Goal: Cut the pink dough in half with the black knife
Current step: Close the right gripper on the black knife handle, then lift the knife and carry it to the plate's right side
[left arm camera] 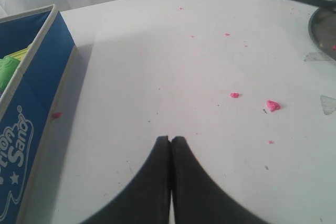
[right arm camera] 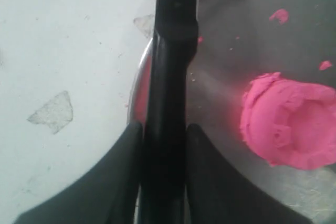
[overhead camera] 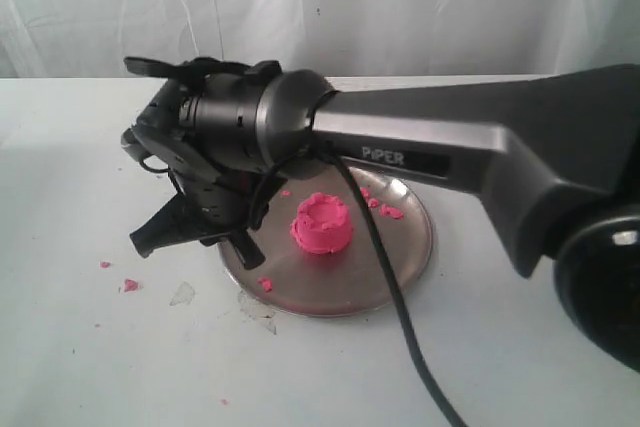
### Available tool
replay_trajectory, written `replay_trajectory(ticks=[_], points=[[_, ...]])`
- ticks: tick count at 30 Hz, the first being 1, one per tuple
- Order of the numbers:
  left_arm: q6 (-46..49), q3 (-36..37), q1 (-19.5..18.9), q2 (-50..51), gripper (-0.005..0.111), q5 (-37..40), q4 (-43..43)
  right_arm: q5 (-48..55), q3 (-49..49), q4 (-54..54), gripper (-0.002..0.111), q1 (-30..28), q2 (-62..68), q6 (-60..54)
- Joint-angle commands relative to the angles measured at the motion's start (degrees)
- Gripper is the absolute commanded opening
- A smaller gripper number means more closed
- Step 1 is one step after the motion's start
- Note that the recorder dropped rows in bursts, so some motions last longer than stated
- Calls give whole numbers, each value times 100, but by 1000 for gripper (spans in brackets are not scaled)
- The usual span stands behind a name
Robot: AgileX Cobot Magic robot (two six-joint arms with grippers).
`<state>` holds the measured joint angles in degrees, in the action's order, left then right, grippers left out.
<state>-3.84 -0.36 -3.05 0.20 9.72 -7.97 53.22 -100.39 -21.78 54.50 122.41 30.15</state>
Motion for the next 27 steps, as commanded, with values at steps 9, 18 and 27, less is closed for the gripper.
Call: replay_trajectory(ticks=[9,18,27], points=[[-24,36,40,-20,0,-23,25,930,-4,4289,0,-1924,-1154,-3423],[-24,36,40,-20,0,-23,25,1674,953,6154,0,-3704,-1576,-4633],[-24,36,40,-20,0,-23,25,1674,3016,7872,0,-5268,-1766,-6850]])
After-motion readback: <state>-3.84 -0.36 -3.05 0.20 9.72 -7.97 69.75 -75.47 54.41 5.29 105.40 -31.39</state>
